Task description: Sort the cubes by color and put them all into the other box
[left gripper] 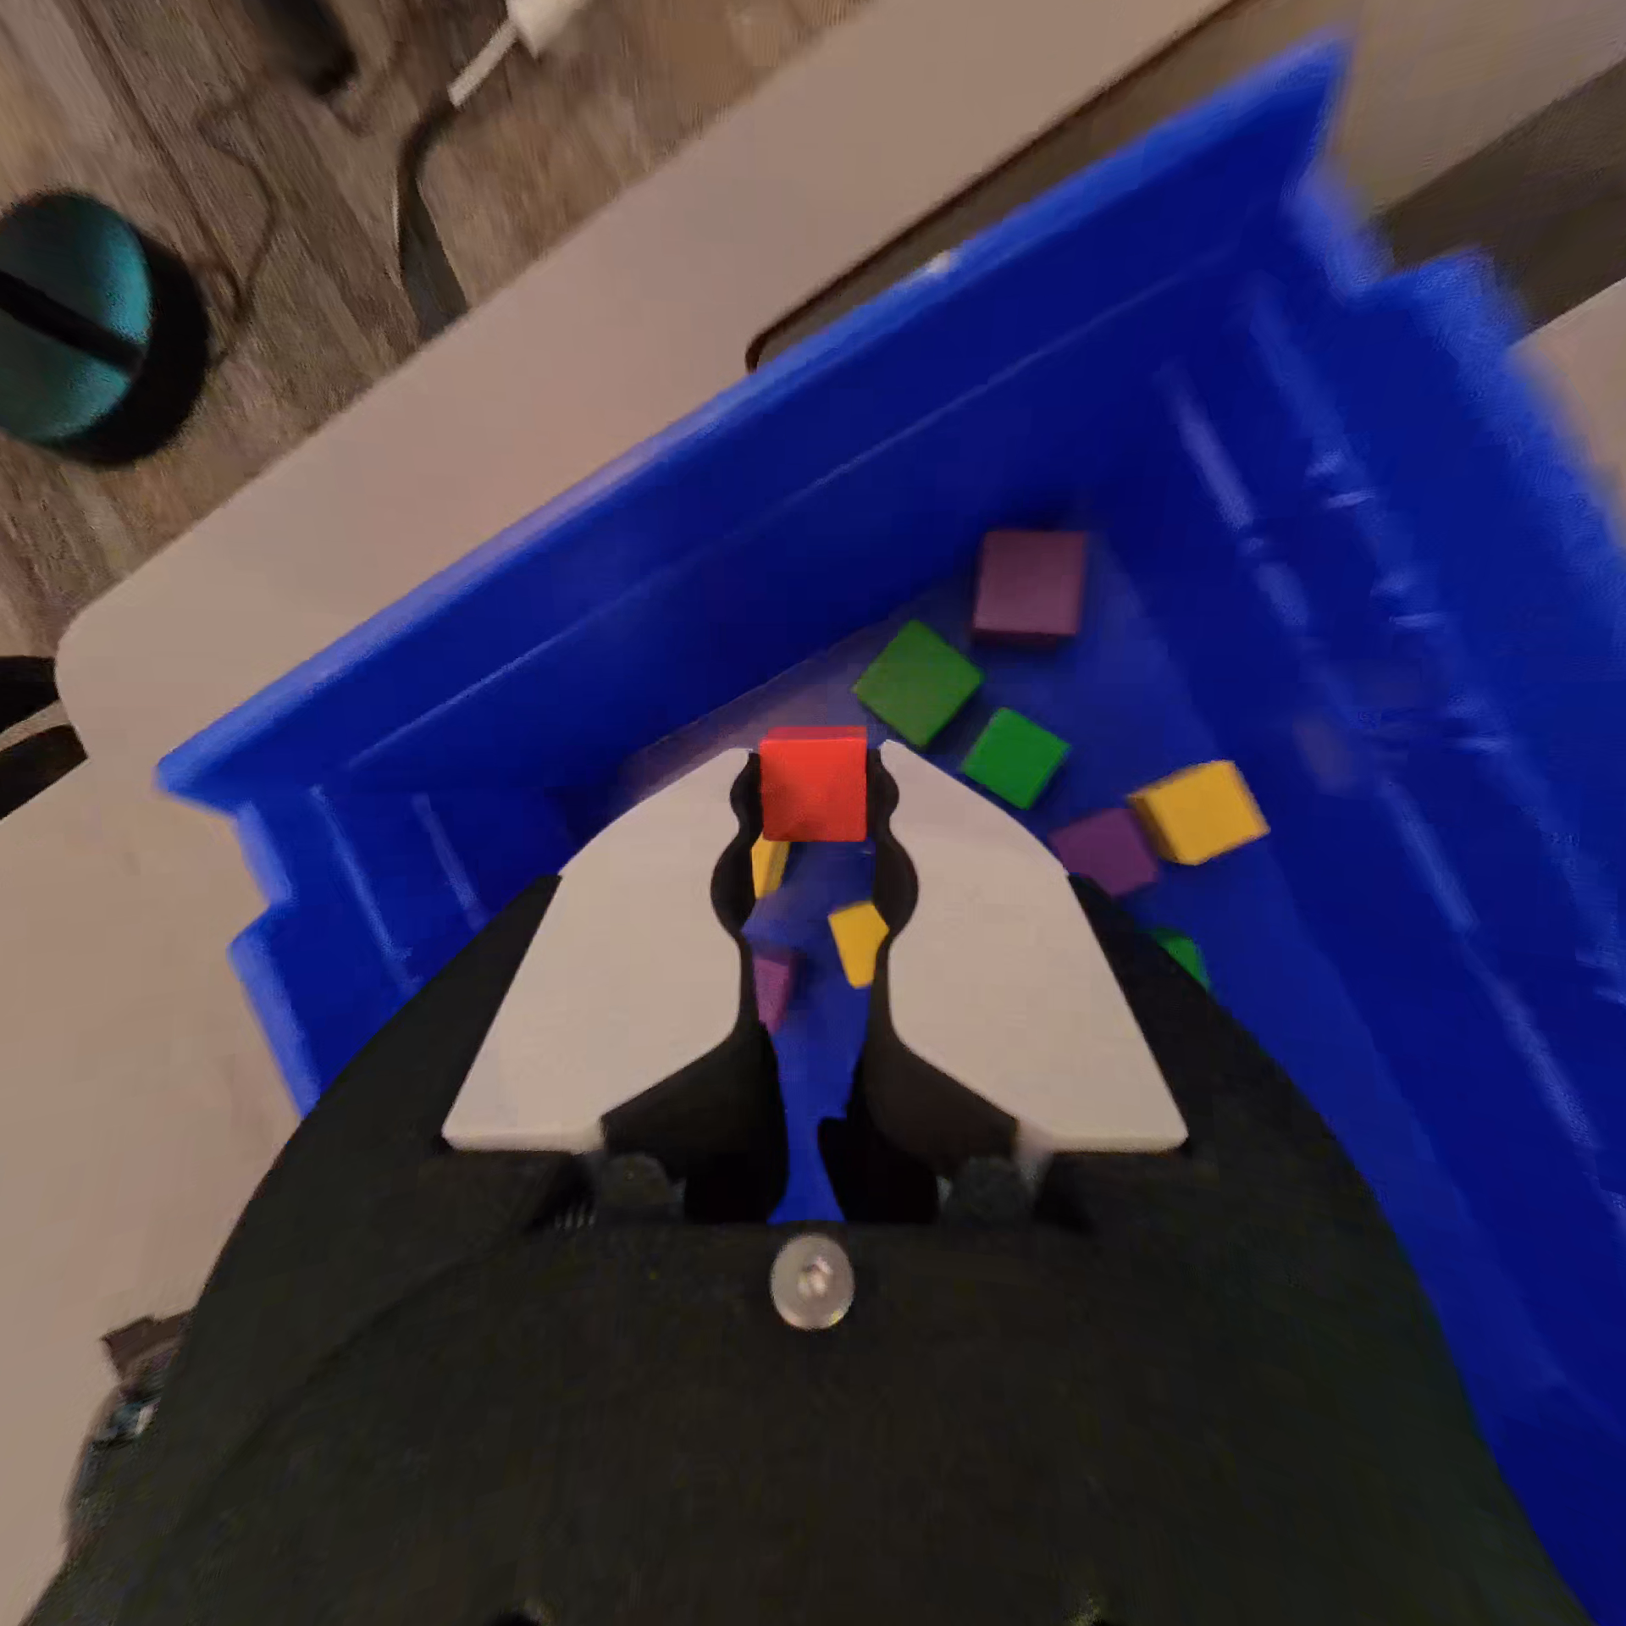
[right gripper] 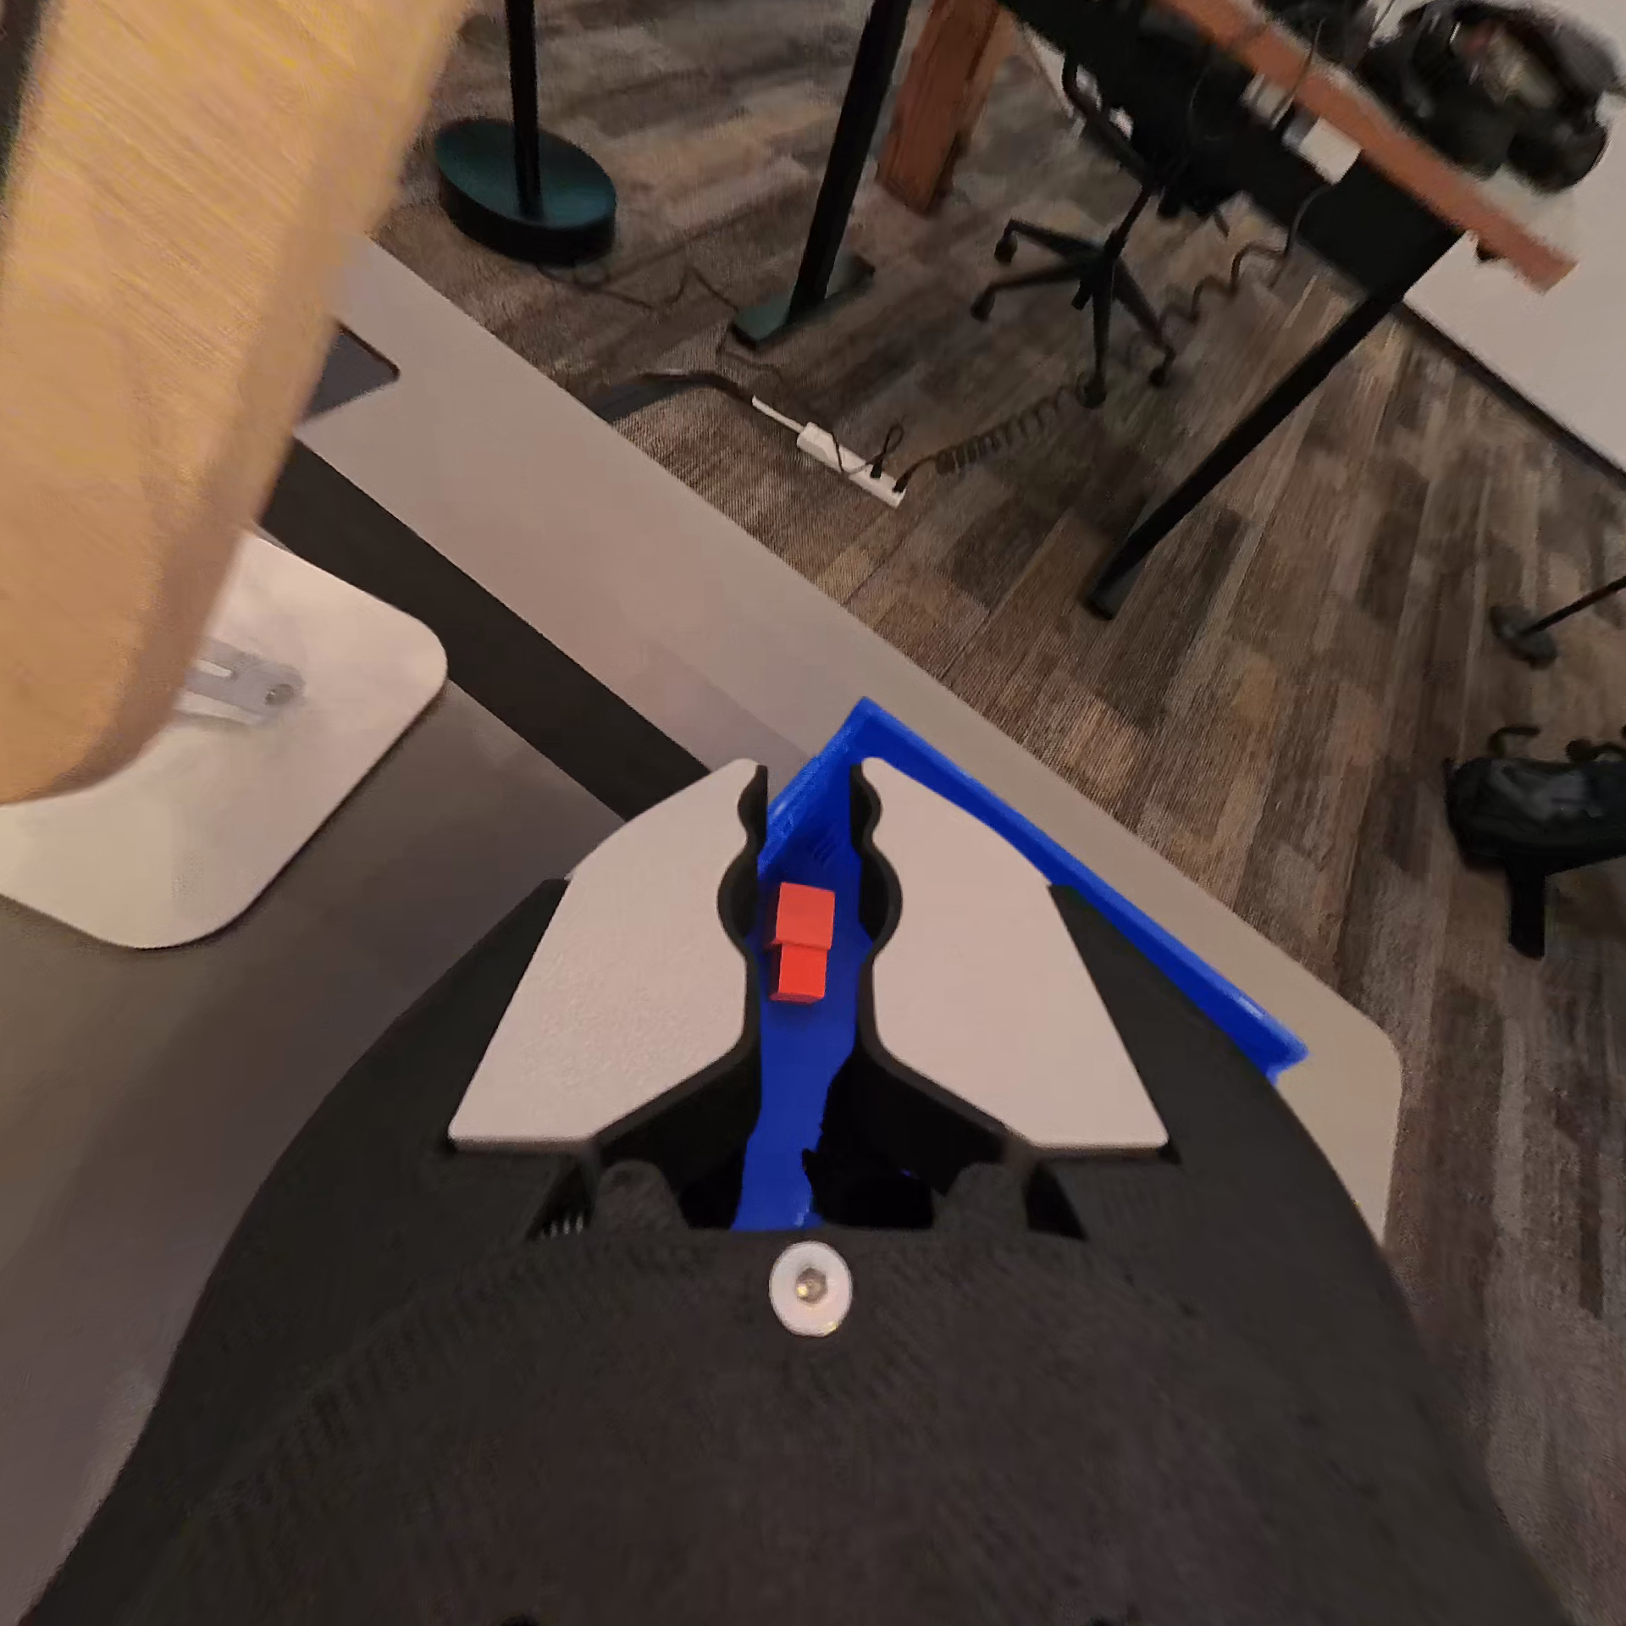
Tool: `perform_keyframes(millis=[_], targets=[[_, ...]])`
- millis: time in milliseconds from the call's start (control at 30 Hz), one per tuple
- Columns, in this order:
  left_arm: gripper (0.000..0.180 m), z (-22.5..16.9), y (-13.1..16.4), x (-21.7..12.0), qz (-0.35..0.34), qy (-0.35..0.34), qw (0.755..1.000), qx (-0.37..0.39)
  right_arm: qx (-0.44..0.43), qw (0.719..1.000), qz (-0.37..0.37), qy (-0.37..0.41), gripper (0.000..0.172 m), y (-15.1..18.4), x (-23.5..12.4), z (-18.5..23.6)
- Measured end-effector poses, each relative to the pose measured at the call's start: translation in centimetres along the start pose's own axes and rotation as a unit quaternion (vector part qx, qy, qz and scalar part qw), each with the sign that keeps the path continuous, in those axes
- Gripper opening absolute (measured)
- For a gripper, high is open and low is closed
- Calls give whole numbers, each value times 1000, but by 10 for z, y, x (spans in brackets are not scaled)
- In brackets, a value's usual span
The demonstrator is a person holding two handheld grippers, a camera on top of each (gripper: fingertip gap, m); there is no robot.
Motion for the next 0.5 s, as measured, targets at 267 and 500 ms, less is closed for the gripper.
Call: perform_keyframes(millis=[267, 500], targets=[[22, -67, -30, -155, -330, 170, 928, -36, -150, 971, -187, -5, 23, -72, -73, 63], [22, -203, -79, -240, -458, 361, 810, 64, -316, 878, -356, -49, 38, -113, -106, 182]])
Point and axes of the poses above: each gripper's, where its closed fingertips meet, x out along the fingers, y out of its underside, z = x × y across the jaws, the point moved 6 cm from there along -x, back along the fingers, and after that the axes turned 6 degrees about z, right-handed, at the moved point
